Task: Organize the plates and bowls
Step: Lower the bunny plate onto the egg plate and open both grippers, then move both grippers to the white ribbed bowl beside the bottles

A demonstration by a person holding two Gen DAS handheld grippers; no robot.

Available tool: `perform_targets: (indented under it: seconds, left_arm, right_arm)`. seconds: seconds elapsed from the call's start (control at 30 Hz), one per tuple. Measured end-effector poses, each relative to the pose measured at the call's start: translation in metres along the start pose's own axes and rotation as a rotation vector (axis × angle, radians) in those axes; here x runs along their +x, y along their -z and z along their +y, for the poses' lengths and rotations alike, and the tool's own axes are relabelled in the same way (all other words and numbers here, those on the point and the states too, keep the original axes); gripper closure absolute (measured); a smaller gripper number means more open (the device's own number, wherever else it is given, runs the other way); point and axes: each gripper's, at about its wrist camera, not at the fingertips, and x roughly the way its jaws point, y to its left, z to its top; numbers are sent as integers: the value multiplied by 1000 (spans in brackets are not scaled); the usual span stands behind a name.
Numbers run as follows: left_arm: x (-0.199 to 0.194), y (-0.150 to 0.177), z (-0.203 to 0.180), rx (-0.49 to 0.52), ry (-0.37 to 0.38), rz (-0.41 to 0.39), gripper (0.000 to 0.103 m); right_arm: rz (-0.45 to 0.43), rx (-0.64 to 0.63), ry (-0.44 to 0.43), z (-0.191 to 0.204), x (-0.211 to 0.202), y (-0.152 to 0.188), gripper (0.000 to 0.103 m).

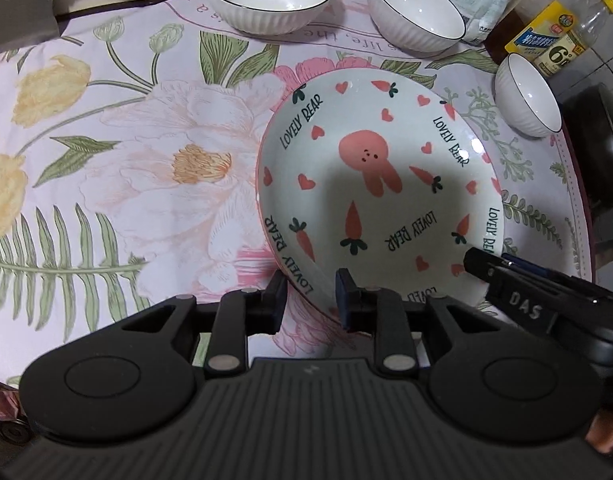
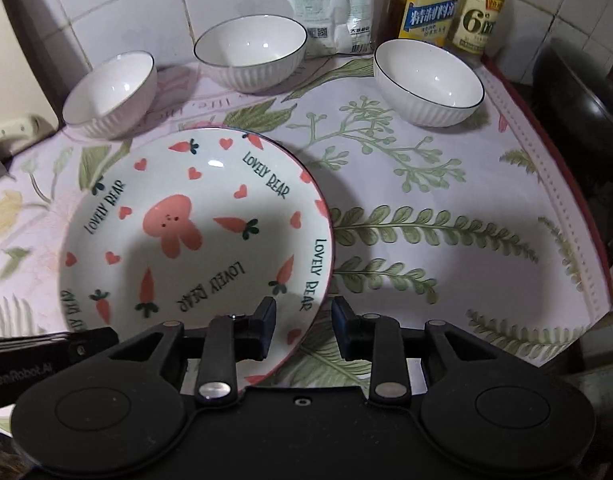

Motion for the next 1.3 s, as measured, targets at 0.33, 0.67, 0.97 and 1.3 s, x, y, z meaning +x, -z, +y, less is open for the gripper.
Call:
perform_targets:
  seconds: [0.33,0.67,0.97,1.3]
  left_arm:
    - [-37,0,-4,106,-23,-5,67]
    - [-87,23,-24,201,-21,-13,52]
    - [-125,50,-59,206,-91,-54,41]
    - [-154,76,-105,199,-106,-105,39]
  right_arm:
    - [-35,24,-66,-1,-37,0,54]
    - [-63,-53,-79,-8,-80,9,32]
    - [-58,-166,-133,-35,-116,16,31]
    - [-109,-412,-180,-70,-162,21,31]
